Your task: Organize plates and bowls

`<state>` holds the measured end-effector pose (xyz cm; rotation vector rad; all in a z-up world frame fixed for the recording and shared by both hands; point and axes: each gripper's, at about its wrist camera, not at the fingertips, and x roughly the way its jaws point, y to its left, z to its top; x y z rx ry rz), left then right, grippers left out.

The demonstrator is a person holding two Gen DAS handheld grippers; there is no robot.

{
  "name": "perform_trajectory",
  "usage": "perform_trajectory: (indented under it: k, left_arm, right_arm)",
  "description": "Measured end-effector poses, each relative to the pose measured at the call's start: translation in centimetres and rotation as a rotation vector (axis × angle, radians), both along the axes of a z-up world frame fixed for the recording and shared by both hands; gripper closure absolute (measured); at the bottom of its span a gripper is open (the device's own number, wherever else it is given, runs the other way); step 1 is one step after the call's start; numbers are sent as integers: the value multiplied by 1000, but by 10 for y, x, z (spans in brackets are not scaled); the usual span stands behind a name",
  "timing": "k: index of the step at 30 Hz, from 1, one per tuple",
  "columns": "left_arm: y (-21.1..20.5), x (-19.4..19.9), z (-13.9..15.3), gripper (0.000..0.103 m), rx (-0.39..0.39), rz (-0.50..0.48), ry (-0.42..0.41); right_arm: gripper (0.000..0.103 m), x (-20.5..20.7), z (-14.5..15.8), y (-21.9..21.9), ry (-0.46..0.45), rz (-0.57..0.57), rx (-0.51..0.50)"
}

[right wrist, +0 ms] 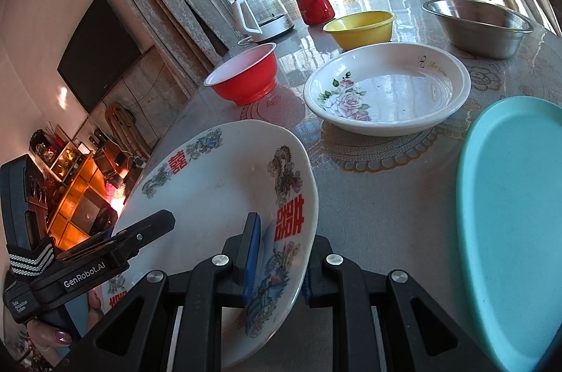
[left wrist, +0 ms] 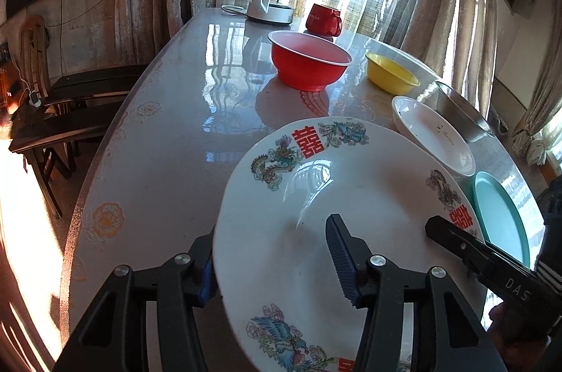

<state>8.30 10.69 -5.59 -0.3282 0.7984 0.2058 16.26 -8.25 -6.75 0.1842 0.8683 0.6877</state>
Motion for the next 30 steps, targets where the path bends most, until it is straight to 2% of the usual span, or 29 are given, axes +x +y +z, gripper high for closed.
perform_trajectory:
  k: [3, 19, 26, 30]
  left_arm:
    - [1, -1, 0, 56, 11, 19, 6]
    - [-10, -9, -1, 57, 73, 42, -1]
    - [-6, -10, -2, 59, 52, 41, -13]
    - [-8, -10, -2, 60, 64, 46, -10]
  right_arm:
    - [83, 0, 0, 0, -1, 0, -1]
    - [82, -2, 0, 1, -6, 10, 1]
    - [82, -3, 1, 1, -9, 12, 0]
    - [82, -3, 1, 2, -15, 14, -7]
